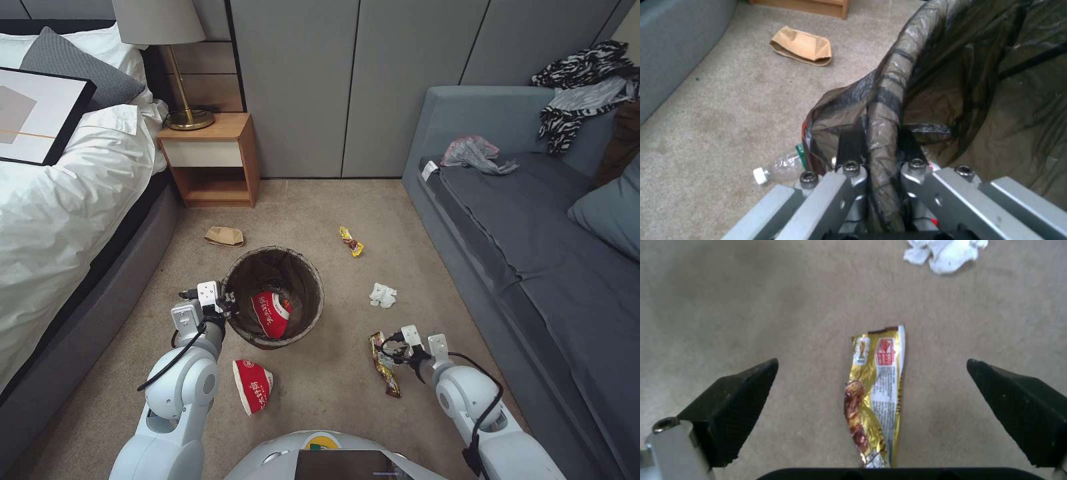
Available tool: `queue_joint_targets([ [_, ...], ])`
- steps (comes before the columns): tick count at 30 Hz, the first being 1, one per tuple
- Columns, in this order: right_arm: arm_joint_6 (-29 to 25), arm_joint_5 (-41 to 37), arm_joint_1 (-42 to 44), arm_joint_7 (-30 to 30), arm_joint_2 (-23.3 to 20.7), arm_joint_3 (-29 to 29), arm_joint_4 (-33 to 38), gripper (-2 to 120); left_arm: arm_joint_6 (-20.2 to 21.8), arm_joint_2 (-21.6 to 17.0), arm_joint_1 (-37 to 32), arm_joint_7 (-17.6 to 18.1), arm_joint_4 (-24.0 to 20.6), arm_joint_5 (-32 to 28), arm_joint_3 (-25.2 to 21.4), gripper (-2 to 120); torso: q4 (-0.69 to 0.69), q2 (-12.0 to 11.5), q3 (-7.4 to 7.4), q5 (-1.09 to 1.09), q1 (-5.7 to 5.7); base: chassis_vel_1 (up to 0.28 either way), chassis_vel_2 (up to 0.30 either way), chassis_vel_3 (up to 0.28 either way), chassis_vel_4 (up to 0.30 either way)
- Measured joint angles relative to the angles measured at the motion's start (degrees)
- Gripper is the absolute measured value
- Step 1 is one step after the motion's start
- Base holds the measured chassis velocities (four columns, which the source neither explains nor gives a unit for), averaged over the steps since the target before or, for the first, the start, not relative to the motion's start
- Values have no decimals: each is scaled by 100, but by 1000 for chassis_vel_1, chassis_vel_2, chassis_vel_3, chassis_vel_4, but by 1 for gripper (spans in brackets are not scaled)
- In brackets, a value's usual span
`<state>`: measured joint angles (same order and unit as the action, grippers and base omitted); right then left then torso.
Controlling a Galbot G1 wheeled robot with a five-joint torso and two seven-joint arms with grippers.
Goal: Pick up the trash bin, then pick up the garbage from the floor and place it into the trash bin.
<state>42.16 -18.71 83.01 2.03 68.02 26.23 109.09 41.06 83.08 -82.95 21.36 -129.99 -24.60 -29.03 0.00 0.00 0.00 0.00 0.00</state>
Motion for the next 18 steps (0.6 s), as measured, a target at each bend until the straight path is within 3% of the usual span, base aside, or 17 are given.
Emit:
queue_joint_targets([
  [18,-2,328,-725,251,184,-170,-1428,100,16,34,16,11,33,33,17,3,0,0,0,1,0,0,0,0,0],
])
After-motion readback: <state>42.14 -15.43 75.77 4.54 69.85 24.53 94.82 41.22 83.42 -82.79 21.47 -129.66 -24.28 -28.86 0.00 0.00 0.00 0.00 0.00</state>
